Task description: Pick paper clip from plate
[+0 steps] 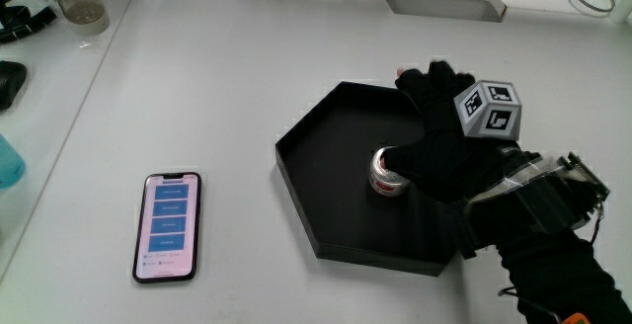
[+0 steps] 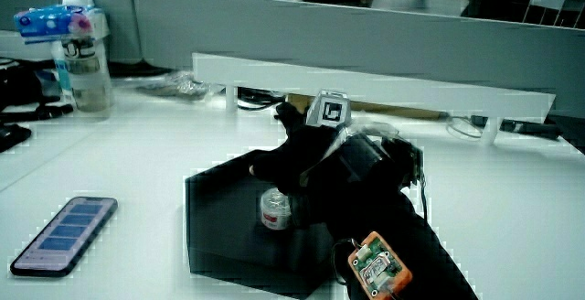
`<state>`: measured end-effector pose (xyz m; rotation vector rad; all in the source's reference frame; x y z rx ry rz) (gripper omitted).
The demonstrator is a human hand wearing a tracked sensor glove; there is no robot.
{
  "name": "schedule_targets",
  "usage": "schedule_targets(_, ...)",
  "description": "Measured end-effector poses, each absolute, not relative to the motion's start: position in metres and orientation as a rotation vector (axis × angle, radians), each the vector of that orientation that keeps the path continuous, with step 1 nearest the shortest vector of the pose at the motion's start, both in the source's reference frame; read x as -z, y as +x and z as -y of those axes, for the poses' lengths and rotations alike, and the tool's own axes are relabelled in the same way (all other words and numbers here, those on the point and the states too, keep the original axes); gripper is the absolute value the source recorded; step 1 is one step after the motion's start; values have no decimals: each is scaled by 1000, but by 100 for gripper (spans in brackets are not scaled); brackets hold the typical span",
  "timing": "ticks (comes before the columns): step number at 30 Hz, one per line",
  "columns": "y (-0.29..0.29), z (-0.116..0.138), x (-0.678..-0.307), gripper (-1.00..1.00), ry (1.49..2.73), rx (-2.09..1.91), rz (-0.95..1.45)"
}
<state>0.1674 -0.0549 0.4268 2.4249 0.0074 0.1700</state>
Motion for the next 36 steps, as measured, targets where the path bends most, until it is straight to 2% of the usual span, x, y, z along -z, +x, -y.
schedule_targets(5, 166, 49, -445, 0, 2404, -180, -64)
schedule_targets(14, 153, 46, -483, 0, 2136, 63, 9)
schedule_targets(17, 155, 46, -489, 27, 2094, 92, 16)
schedule_targets(21, 156, 47, -488, 64, 2175, 51, 13)
schedule_targets(25, 157, 48, -483, 100, 2188, 17, 11)
schedule_targets(34, 156, 49, -485, 100, 2183, 12, 3)
schedule_targets(36, 157, 52, -482, 100, 2242, 16, -4)
